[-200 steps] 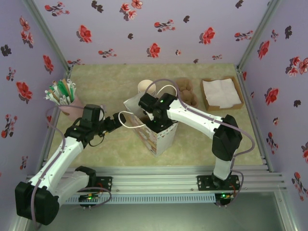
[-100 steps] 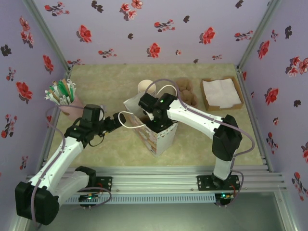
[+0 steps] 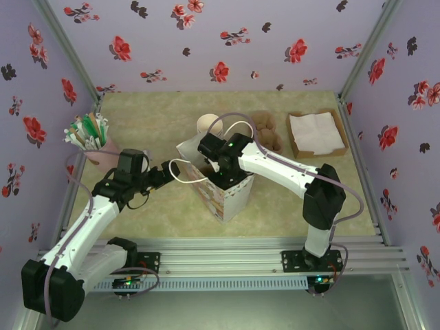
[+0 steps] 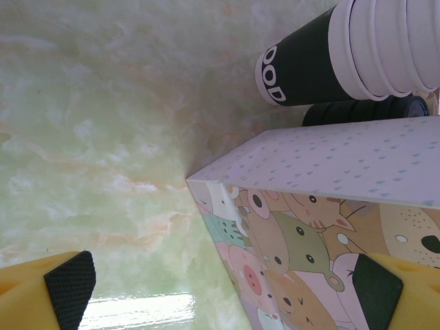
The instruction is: Pack the takeout coffee
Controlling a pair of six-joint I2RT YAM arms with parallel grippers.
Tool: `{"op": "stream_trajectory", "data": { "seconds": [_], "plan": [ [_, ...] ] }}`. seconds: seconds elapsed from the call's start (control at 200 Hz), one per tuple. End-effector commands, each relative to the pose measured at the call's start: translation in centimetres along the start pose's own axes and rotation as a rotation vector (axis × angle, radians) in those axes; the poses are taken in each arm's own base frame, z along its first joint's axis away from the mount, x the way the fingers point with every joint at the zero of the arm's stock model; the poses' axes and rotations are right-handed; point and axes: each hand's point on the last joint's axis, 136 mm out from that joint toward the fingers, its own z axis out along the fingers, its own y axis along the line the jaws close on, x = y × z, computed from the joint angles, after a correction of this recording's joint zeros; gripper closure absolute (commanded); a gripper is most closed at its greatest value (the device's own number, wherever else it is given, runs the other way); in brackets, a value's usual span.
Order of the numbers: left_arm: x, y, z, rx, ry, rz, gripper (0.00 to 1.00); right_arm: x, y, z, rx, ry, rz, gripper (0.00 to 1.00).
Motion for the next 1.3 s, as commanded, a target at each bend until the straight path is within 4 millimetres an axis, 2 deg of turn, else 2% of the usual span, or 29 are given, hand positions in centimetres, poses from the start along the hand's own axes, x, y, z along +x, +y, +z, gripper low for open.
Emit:
{"op": "stream_trajectory", "data": {
  "seconds": [0.0,0.31,0.595,0.965,1.295],
  "plan": [
    [-0.8,-0.3,-0.4,0.008,-0.027,0.02,0.01,1.7,0.2,3.9,-0.006,0.132,0.031,0.29],
    [-0.8,-0.3,-0.4,0.007,-0.028,0.018,0.01,1.7,0.0,3.4,0.001,0.126,0.027,0.24],
    [-1.0,-0.6,-0.8,0.012,-0.033,0.019,0.01,1.4,-0.1,2.1,0.009,0.102,0.033,0.2],
    [-1.5,-3.0,-5.4,0.098,-0.109,0.072,0.01,1.2,-0.1,1.5,0.016,0.089,0.033,0.17],
    [-2.8,-6.2,-9.5,0.204,-0.205,0.163,0.07,0.7,-0.1,0.5,0.024,0.069,0.034,0.14]
  ]
}}
